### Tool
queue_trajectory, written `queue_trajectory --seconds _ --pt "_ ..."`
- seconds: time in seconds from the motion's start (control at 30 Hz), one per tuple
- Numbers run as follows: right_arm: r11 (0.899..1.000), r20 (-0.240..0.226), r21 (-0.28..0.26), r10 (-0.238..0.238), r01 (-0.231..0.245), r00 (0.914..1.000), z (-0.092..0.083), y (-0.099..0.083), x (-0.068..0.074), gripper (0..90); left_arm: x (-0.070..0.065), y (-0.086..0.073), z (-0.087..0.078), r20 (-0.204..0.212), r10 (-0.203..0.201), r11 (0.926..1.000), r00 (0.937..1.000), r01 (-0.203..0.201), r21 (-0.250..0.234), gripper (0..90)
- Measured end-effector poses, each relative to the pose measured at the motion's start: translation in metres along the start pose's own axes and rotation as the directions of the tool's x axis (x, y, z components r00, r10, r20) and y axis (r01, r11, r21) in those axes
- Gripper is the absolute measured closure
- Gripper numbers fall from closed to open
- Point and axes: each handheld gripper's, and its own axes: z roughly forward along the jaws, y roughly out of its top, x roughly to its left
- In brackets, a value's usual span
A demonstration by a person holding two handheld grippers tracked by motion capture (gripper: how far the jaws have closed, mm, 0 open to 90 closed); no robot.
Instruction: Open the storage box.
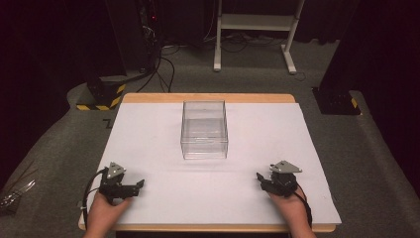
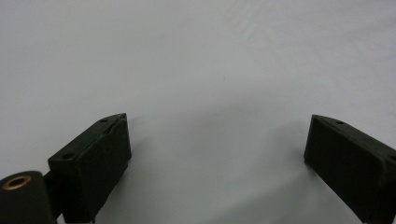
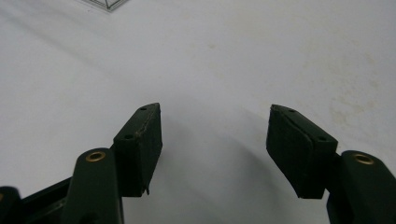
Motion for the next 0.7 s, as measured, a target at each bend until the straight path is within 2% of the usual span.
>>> queue_trajectory --seconds 0.1,0.4,0.53,0.7 --pt "1.0 -0.002 -0.004 0.0 0.0 1.0 -0.001 0.0 0.001 36.4 0.0 0.0 0.0 0.0 0.0 1.0 1.0 0.0 0.0 7.4" --pt "0.998 -0.037 -0.058 -0.001 -0.001 0.9993 -0.009 0.007 0.011 38.6 0.0 0.0 0.0 0.001 -0.001 1.0 1.0 0.001 0.0 7.4" --pt "0.997 -0.061 -0.081 -0.014 0.009 0.998 -0.011 0.011 0.018 39.2 0.0 0.0 0.0 0.001 -0.001 1.0 1.0 0.001 0.001 7.4" --pt "0.995 -0.097 -0.101 -0.006 -0.003 0.9952 -0.013 0.016 0.025 41.0 0.0 0.0 0.0 0.0 -0.001 1.0 1.0 0.001 0.001 7.4"
